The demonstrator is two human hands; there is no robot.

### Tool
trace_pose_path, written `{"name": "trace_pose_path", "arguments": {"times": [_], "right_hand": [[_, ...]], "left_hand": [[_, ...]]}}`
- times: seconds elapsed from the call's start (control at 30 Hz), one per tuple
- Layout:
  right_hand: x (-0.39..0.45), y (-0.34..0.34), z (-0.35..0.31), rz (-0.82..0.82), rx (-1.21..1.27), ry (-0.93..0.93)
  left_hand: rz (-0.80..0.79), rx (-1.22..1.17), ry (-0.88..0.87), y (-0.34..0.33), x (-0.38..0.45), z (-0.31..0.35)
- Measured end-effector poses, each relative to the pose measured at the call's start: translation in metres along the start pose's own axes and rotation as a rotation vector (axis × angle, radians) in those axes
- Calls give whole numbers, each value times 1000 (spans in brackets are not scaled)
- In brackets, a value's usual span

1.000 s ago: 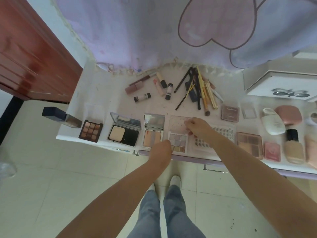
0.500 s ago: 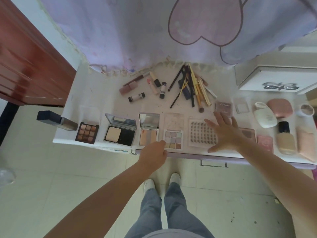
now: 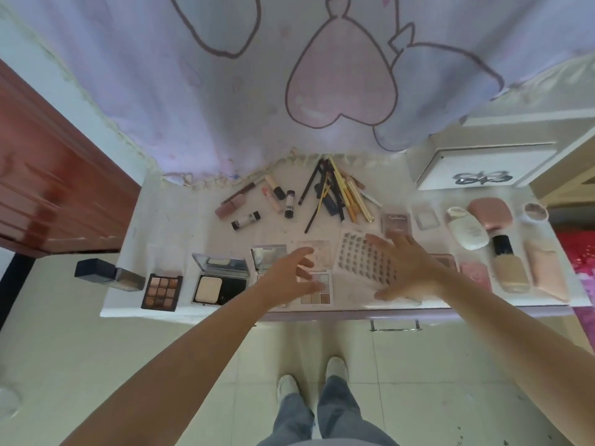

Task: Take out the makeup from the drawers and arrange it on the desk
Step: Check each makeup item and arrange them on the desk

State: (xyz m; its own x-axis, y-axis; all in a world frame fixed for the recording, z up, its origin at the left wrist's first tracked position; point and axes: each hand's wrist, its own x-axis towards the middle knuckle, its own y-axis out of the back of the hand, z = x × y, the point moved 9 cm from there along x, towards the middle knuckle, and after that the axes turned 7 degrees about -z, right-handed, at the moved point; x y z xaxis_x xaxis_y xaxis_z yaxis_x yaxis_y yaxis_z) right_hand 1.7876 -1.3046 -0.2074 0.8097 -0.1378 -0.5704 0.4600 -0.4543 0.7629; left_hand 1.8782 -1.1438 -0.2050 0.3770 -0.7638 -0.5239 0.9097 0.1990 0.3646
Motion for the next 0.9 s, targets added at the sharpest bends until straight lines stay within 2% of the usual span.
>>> {"name": "trace_pose_path", "arguments": {"times": [0.07, 0.2, 0.27, 0.37, 0.6, 0.83, 0.9], "right_hand": [[-22, 33, -16, 48, 130, 68], [-64, 90, -55, 102, 208, 206], [-80, 112, -72, 130, 245, 242], [-97, 140, -87, 191, 306, 271], [-110, 175, -111, 230, 291, 312], [-107, 183, -121, 233, 301, 330], [-102, 180, -122, 202, 379, 347]], "left_hand": [[-103, -192, -109, 5, -3, 34], [-203, -294, -394, 27, -27, 114], [-209, -300, -521, 41, -42, 145], [-137, -357, -655, 66, -61, 176], [64, -383, -740, 100, -81, 205], [98, -416, -758, 110, -90, 202], [90, -404, -756, 109, -92, 199]]}}
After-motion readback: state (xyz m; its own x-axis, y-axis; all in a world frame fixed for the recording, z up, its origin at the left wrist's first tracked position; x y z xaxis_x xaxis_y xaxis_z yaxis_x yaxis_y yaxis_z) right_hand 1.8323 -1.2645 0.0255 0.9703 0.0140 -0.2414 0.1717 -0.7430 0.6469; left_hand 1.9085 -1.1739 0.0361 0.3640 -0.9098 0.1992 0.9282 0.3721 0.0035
